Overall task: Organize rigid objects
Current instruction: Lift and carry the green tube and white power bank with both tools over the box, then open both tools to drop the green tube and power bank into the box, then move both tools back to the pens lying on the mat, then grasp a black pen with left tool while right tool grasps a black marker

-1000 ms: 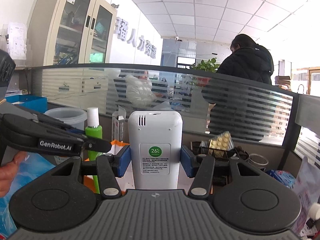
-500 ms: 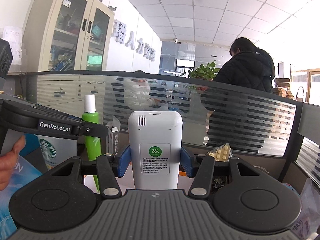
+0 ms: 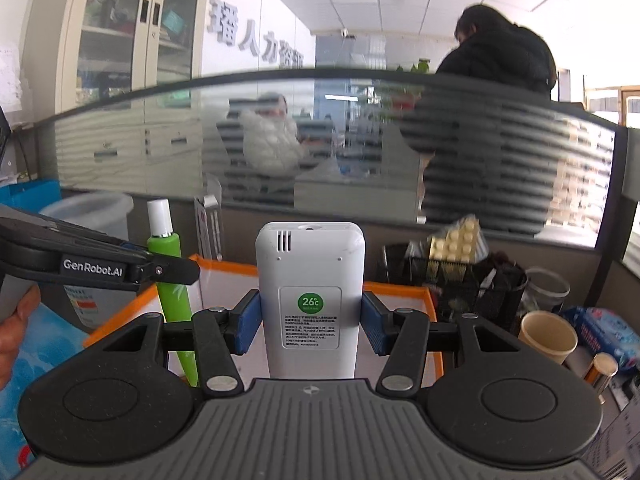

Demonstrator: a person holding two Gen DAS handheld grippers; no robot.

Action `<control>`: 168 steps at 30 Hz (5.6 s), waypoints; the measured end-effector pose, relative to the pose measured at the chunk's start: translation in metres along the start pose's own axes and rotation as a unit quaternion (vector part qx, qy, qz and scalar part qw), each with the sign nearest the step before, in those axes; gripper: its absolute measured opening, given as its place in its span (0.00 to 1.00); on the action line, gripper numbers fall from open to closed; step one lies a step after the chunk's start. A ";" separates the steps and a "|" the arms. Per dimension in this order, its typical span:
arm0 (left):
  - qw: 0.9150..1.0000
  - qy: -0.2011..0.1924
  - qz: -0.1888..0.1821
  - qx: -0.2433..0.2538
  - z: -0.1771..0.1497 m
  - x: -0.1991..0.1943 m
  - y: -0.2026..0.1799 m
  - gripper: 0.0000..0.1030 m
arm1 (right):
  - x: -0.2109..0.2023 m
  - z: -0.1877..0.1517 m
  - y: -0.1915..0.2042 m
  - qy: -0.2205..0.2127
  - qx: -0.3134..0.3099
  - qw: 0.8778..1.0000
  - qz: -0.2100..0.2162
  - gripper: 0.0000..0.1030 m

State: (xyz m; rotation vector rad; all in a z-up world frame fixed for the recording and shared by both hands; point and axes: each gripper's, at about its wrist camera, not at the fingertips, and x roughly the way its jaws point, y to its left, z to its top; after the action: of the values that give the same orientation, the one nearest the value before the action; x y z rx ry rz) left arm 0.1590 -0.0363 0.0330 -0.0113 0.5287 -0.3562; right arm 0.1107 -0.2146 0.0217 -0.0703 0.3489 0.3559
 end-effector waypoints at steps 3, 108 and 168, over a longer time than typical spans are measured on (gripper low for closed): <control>1.000 0.014 0.003 -0.001 -0.003 0.008 0.003 0.18 | 0.010 -0.007 -0.005 0.018 0.014 1.000 0.008 0.49; 0.995 0.069 0.071 -0.015 -0.094 -0.053 0.028 0.98 | -0.002 -0.032 0.013 0.080 0.078 0.988 0.110 0.58; 0.992 0.091 0.085 0.002 -0.173 -0.077 0.062 0.07 | 0.002 -0.126 0.150 0.148 -0.060 0.983 0.094 0.10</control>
State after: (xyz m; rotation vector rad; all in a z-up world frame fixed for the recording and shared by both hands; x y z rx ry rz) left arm 0.0319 0.0617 -0.0853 0.0706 0.7037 -0.1918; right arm 0.0193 -0.0899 -0.0985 -0.2102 0.6307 0.5561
